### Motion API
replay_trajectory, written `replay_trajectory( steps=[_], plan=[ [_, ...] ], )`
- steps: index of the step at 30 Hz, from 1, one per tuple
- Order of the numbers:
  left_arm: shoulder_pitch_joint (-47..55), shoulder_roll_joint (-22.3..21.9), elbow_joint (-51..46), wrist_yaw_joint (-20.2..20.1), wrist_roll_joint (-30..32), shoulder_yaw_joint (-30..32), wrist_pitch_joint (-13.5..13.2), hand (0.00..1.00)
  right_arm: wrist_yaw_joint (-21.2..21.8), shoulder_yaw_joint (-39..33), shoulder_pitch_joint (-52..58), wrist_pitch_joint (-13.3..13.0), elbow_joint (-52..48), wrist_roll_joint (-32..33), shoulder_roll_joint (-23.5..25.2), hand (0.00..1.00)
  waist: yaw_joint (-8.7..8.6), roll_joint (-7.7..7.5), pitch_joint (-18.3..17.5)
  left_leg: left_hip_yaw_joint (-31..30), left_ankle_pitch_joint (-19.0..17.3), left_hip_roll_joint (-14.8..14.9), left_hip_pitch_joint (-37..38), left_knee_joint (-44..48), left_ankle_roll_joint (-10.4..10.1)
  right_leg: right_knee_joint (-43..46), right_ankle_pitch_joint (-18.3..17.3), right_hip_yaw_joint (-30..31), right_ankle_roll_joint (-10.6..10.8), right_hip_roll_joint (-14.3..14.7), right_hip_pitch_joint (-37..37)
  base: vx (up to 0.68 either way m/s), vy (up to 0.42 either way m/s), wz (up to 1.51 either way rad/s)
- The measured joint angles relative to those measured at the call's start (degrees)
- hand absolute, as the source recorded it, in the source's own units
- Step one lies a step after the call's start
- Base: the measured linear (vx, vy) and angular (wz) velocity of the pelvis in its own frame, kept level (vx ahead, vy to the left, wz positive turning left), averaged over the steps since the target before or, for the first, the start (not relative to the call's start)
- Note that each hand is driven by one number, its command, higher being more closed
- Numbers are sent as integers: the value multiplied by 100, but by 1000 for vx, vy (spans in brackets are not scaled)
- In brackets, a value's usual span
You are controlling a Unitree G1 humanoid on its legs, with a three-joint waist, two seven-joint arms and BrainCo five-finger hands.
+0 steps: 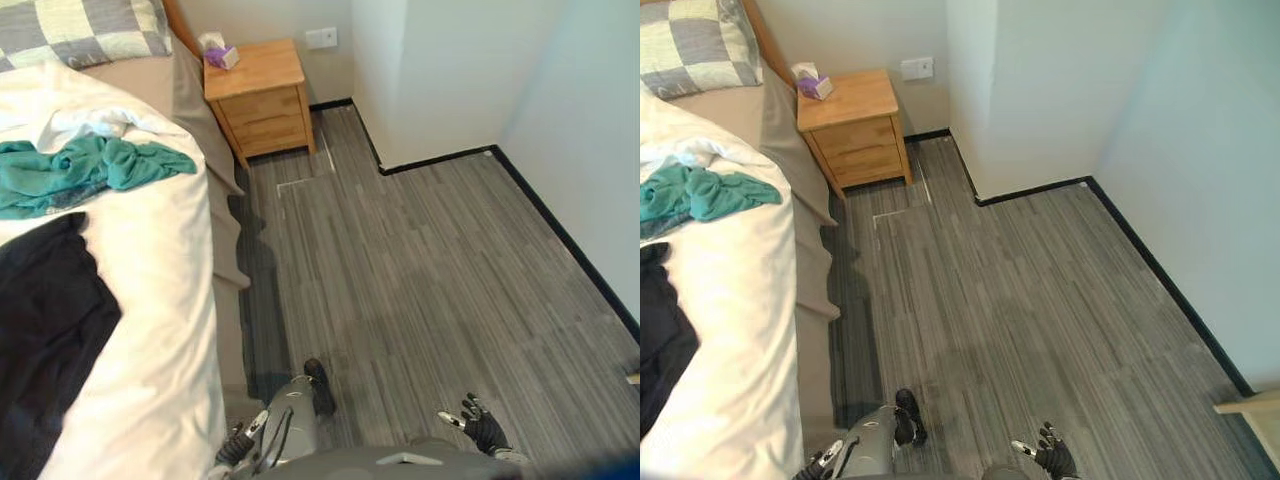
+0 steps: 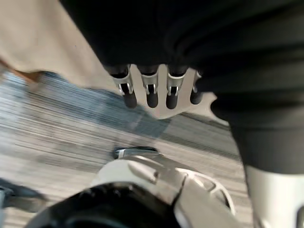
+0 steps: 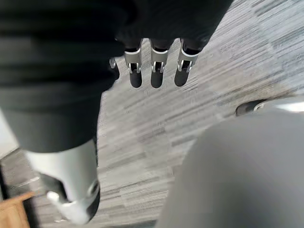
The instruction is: Tidy the bed and pick cloth on bed and put in laundry
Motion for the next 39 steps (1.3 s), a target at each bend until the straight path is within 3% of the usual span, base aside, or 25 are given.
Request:
replay_trajectory(
  steps=[3, 5, 7, 8, 10, 13, 16, 17, 18, 20, 21, 22, 23, 24, 25, 28, 29, 30, 31, 32, 34, 36, 37, 38, 39],
  plan=[
    [109, -6, 16, -21, -8, 0, -203, 0, -129, -112, -2, 61, 80, 5, 58, 0, 8, -51, -43, 71, -358, -192, 182, 110, 158, 792, 254, -254, 54, -191, -222, 496, 267, 2],
    [215, 50, 29, -125, 48, -7, -474, 0, -268, -332, -15, 87, 375, 32, 147, 0, -7, -216, -157, 91, -660, -513, 493, 65, 257, 2139, 606, -272, 365, -518, -690, 480, 242, 14],
    [334, 56, 41, -161, 56, -70, -737, 0, -302, -481, -26, 54, 497, 127, 180, 0, -41, -206, -132, -7, -886, -741, 874, -137, 188, 3710, 1006, -291, 438, -720, -1372, 441, 151, 16],
    [400, 57, 100, -164, 57, -200, -864, 0, -287, -559, -20, -51, 504, 154, 191, 0, -131, -186, -129, -84, -897, -781, 1208, -356, 205, 4577, 821, -444, 338, -747, -1800, 444, 108, 24],
    [530, 30, 82, -231, 14, -351, -1118, 0, -177, -507, 26, -230, 443, 193, 146, 0, -191, -63, -73, -103, -847, -778, 1841, -825, 213, 5132, 519, -767, 180, -651, -2509, 553, 64, 25],
    [466, 30, 30, -271, -81, -388, -1312, 0, -132, -504, 103, -429, 357, 193, 188, 0, -256, -57, -61, -421, -936, -713, 2271, -1234, 93, 4652, 344, -1269, 16, -493, -3289, 418, -38, 49],
    [362, 3, 35, -368, -88, -425, -1424, 0, -183, -453, 258, -514, 349, 232, 208, 0, -366, 3, -23, -1005, -1122, -482, 2586, -1415, -245, 2877, 497, -1660, 35, -278, -3816, 475, -222, 105],
    [363, -11, 34, -383, -84, -471, -1437, 0, -291, -364, 335, -507, 341, 242, 206, 0, -381, 49, -4, -1226, -1220, -352, 2743, -1461, -401, 2074, 823, -1616, -11, -171, -3930, 763, -407, 110],
    [326, -90, 66, -388, -79, -491, -1439, 0, -358, -304, 401, -496, 339, 250, 128, 0, -383, 197, 77, -1444, -1314, -128, 2972, -1538, -569, 1688, 1463, -1497, -283, 39, -3906, 653, -349, 92],
    [309, -263, -61, -498, -37, -588, -1528, 0, -476, -282, 386, -415, 307, 252, -71, 0, -187, 450, 136, -1628, -1127, 18, 2980, -1656, -619, 1872, 1234, -1688, -418, 158, -3652, 553, -273, 60],
    [312, -259, -203, -545, 1, -672, -1564, 0, -609, -257, 392, -357, 295, 359, -24, 0, -266, 438, 349, -1768, -593, -57, 3196, -1881, -574, 3040, 1103, -1383, -528, -16, -3936, 518, -309, 76],
    [301, -307, -204, -565, 11, -664, -1581, 0, -653, -182, 451, -307, 289, 370, -27, 0, -327, 385, 370, -1813, -497, -36, 3344, -1882, -645, 3434, 854, -1325, -367, -28, -4159, 468, -390, 89],
    [463, -266, -150, -584, 33, -632, -1560, 0, -707, 82, 544, -193, 254, 427, -96, 0, -358, 396, 189, -1838, -486, 72, 3524, -1849, -684, 2702, 852, -1317, -385, 11, -4067, 462, -382, 68],
    [514, -247, -24, -610, 44, -614, -1510, 0, -765, 240, 594, -127, 286, 600, -129, 0, -416, 408, 110, -1872, -517, 179, 3600, -1738, -743, 2841, 689, -1466, -595, 34, -4021, 505, -380, 50],
    [518, -289, -5, -643, 42, -591, -1485, 0, -785, 249, 606, -113, 298, 634, -150, 0, -419, 476, 29, -1872, -444, 255, 3583, -1662, -755, 2935, 521, -1565, -624, 58, -3994, 525, -379, 25],
    [523, -370, -23, -750, 6, -395, -1419, 0, -837, 277, 630, -3, 297, 604, -170, 0, -358, 469, -18, -1974, 179, 410, 3380, -959, -966, 3182, 3, -1661, -867, 139, -3791, 509, -345, 8],
    [548, -464, -31, -826, -51, -211, -1390, 0, -854, 277, 633, 50, 276, 552, -188, 0, -360, 471, -14, -2084, 643, 513, 2978, -52, -1043, 2916, -82, -1662, -947, 238, -3491, 491, -276, 12],
    [570, -506, -113, -847, -82, -124, -1469, 0, -905, 265, 669, 51, 248, 372, -200, 0, -361, 431, 17, -2236, 629, 628, 2368, 1239, -1034, 2474, -136, -1655, -890, 381, -3025, 467, -255, 14],
    [570, -490, -222, -821, -77, -112, -1458, 0, -946, 268, 688, 52, 242, 249, -198, 0, -356, 454, 12, -2246, 434, 695, 2119, 1878, -1016, 2241, -127, -1661, -886, 436, -2745, 464, -216, 23],
    [562, -479, -396, -736, -69, -122, -1425, 0, -1020, 283, 698, 60, 231, 79, -186, 0, -348, 406, 23, -2147, 57, 734, 1716, 2739, -977, 1853, -110, -1699, -870, 489, -2187, 288, -125, 17],
    [491, -482, -563, -487, -69, -137, -1206, 0, -1042, 289, 694, 161, 124, -122, -204, 0, -309, 335, -23, -1745, -268, 753, 1232, 3090, -895, 1378, -90, -1778, -851, 499, -1515, 404, -95, 3],
    [348, -462, -598, -362, -75, -135, -1032, 0, -1042, 271, 684, 216, 13, -217, -213, 0, -178, 327, -31, -1263, -477, 754, 963, 2860, -800, 1173, -59, -1808, -835, 461, -1195, 436, -20, -16],
    [212, -374, -649, -315, -81, -126, -781, 0, -1025, 255, 648, 285, -41, -342, -227, 0, -76, 292, -34, -583, -611, 680, 619, 2174, -662, 917, -39, -1900, -797, 340, -866, 401, 64, 7],
    [152, -304, -652, -236, -80, -126, -639, 0, -906, 229, 631, 320, -97, -405, -216, 0, -68, 248, -35, -33, -564, 557, 455, 1549, -585, 749, -38, -2131, -707, 227, -556, 445, 75, 31],
    [105, -256, -652, -150, -74, -134, -499, 0, -702, 158, 637, 379, -182, -473, -205, 0, -70, 233, -36, 458, -384, 455, 400, 1057, -331, 614, -43, -2368, -513, 181, -286, 501, 62, 56]
  ],
)
